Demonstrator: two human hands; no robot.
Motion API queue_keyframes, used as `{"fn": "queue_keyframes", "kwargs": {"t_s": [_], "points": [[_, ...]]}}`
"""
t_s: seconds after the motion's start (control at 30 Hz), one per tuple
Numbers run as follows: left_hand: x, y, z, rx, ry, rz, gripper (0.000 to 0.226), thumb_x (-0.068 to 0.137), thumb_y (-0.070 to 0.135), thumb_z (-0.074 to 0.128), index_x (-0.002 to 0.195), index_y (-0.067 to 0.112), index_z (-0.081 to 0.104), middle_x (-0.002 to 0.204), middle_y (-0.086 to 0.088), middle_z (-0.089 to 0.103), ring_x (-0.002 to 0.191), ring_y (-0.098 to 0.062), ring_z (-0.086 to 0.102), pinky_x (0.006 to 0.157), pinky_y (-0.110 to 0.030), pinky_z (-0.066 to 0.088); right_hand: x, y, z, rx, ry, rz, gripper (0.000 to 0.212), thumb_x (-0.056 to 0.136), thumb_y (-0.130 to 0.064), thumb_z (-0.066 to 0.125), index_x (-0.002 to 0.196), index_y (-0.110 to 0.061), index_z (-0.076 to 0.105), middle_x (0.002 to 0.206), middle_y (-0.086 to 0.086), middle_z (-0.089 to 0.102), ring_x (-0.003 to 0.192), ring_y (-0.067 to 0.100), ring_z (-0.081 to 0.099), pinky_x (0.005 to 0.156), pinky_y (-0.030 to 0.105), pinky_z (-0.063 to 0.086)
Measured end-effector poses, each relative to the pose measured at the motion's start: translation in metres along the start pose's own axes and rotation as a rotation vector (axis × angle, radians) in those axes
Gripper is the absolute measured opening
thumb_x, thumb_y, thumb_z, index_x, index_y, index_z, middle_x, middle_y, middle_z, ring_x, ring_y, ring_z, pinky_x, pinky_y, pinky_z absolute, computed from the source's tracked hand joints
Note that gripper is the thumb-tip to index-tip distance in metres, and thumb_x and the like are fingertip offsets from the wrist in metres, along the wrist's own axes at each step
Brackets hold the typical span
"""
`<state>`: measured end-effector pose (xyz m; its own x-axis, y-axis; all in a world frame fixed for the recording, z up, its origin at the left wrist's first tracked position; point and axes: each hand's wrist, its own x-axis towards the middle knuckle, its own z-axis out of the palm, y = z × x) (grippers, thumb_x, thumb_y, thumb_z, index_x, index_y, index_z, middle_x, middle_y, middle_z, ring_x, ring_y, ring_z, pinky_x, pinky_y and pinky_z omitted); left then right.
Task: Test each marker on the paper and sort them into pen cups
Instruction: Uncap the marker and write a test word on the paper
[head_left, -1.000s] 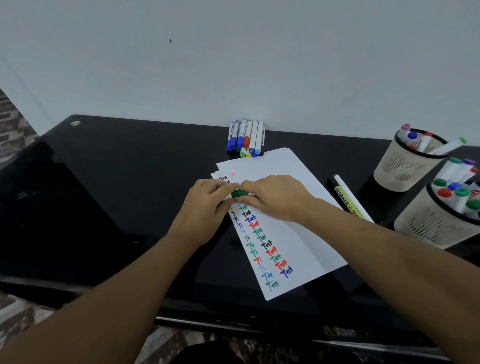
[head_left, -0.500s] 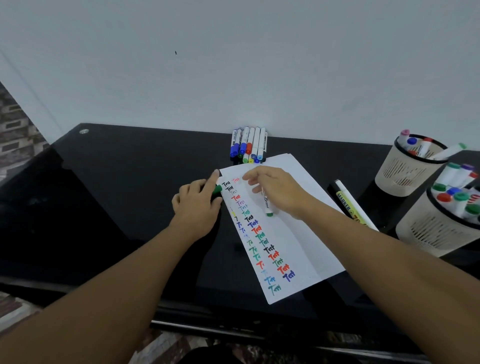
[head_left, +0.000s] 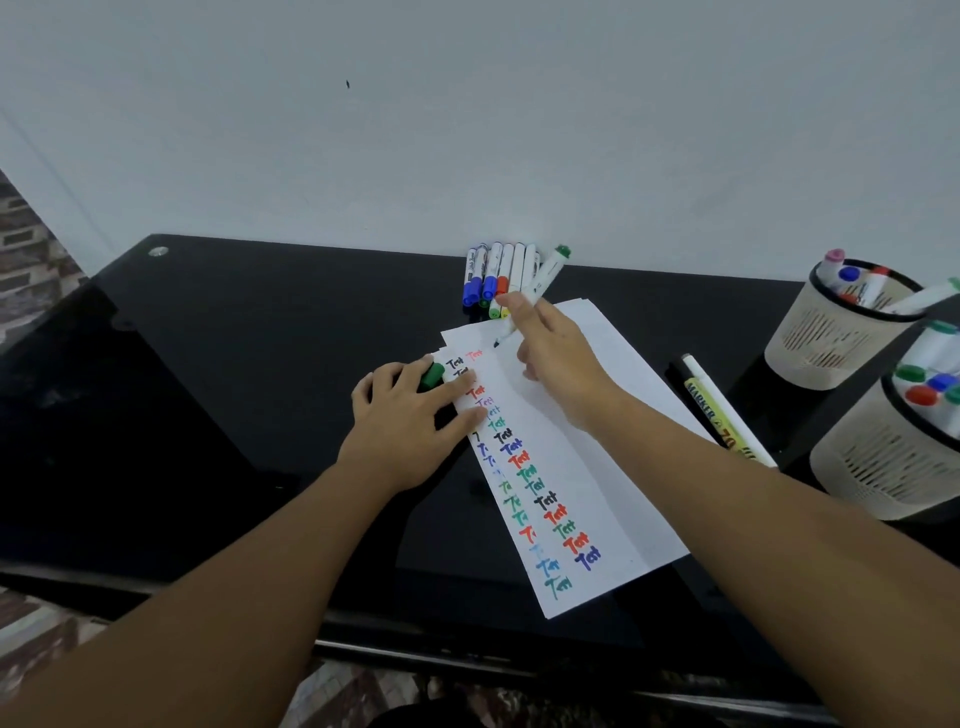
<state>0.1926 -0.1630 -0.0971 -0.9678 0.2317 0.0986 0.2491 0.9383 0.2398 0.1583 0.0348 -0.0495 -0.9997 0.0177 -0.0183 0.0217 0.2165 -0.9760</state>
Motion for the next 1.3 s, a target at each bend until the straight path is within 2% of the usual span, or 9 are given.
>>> {"fn": "queue_keyframes", "kwargs": {"t_s": [0.07, 0.13, 0.27, 0.33, 0.43, 0.57, 0.9, 1.17, 1.3], "points": [[0.0, -0.001, 0.001, -0.009, 0.004, -0.005, 0.059, 0.093, 0.08, 0.026, 0.146, 0.058, 0.038, 0.161, 0.008, 0.027, 0.145, -0.021, 0.014, 0.121, -0.048, 0.006, 0.003, 0.0, 0.005, 0.013, 0.056, -0.043, 0.036, 0.103, -0.054, 0.054, 0.122, -0.028, 0.069, 0.094, -0.008, 0.068, 0.08, 0.005, 0.057, 0.077, 0.026, 0.047], [-0.001, -0.001, 0.001, -0.01, -0.001, -0.013, 0.059, 0.093, 0.079, 0.027, 0.146, 0.057, 0.039, 0.161, 0.008, 0.027, 0.145, -0.021, 0.014, 0.121, -0.048, 0.006, 0.003, 0.004, 0.009, -0.005, 0.077, -0.063, 0.024, 0.102, -0.046, 0.06, 0.104, -0.024, 0.07, 0.085, -0.001, 0.068, 0.076, 0.008, 0.06, 0.077, 0.03, 0.05], [0.0, -0.002, 0.0, -0.009, 0.002, -0.02, 0.059, 0.092, 0.079, 0.028, 0.146, 0.057, 0.039, 0.161, 0.009, 0.028, 0.145, -0.02, 0.015, 0.121, -0.047, 0.007, 0.004, 0.022, 0.007, -0.151, 0.044, -0.094, 0.007, 0.098, -0.037, 0.066, 0.101, -0.03, 0.065, 0.095, -0.006, 0.075, 0.094, 0.01, 0.072, 0.092, 0.038, 0.059], [0.001, -0.002, 0.001, -0.002, -0.002, -0.018, 0.06, 0.092, 0.079, 0.027, 0.147, 0.058, 0.038, 0.161, 0.009, 0.028, 0.146, -0.021, 0.014, 0.121, -0.047, 0.007, 0.003, 0.028, 0.005, -0.155, 0.087, -0.104, 0.011, 0.096, -0.038, 0.07, 0.101, -0.029, 0.065, 0.096, -0.007, 0.074, 0.094, 0.01, 0.071, 0.088, 0.037, 0.059], [0.002, -0.002, 0.002, -0.002, 0.003, -0.018, 0.06, 0.092, 0.08, 0.027, 0.147, 0.058, 0.037, 0.161, 0.01, 0.028, 0.146, -0.02, 0.015, 0.121, -0.047, 0.007, -0.002, 0.024, 0.005, -0.157, 0.114, -0.031, 0.021, 0.099, -0.044, 0.066, 0.107, -0.024, 0.065, 0.095, -0.007, 0.072, 0.087, 0.008, 0.07, 0.074, 0.025, 0.054], [0.002, -0.003, 0.002, -0.011, 0.009, -0.028, 0.061, 0.091, 0.08, 0.03, 0.147, 0.056, 0.039, 0.161, 0.01, 0.03, 0.146, -0.02, 0.016, 0.12, -0.047, 0.008, -0.003, 0.021, 0.01, -0.244, 0.068, 0.018, 0.031, 0.102, -0.048, 0.059, 0.104, -0.019, 0.069, 0.09, -0.006, 0.071, 0.083, 0.009, 0.069, 0.071, 0.024, 0.052], [0.002, -0.003, 0.001, -0.033, 0.016, -0.029, 0.06, 0.092, 0.079, 0.033, 0.146, 0.056, 0.041, 0.161, 0.009, 0.031, 0.145, -0.019, 0.017, 0.119, -0.046, 0.009, 0.0, 0.023, 0.013, -0.383, 0.019, 0.026, 0.04, 0.101, -0.051, 0.058, 0.102, -0.014, 0.071, 0.088, -0.001, 0.074, 0.078, 0.015, 0.072, 0.083, 0.042, 0.061], [0.001, -0.004, 0.002, -0.037, 0.02, -0.037, 0.06, 0.091, 0.08, 0.033, 0.146, 0.056, 0.041, 0.161, 0.009, 0.031, 0.145, -0.019, 0.017, 0.12, -0.046, 0.01, 0.002, 0.025, 0.015, -0.42, 0.02, 0.032, 0.042, 0.1, -0.053, 0.058, 0.098, -0.013, 0.071, 0.083, 0.003, 0.074, 0.075, 0.019, 0.072, 0.077, 0.041, 0.06], [0.001, -0.002, 0.003, -0.035, 0.017, -0.034, 0.061, 0.09, 0.081, 0.032, 0.146, 0.056, 0.041, 0.161, 0.01, 0.031, 0.145, -0.019, 0.017, 0.12, -0.045, 0.009, 0.002, 0.025, 0.013, -0.419, 0.059, 0.021, 0.041, 0.102, -0.05, 0.057, 0.1, -0.012, 0.072, 0.089, 0.001, 0.073, 0.082, 0.014, 0.069, 0.082, 0.038, 0.058]]}}
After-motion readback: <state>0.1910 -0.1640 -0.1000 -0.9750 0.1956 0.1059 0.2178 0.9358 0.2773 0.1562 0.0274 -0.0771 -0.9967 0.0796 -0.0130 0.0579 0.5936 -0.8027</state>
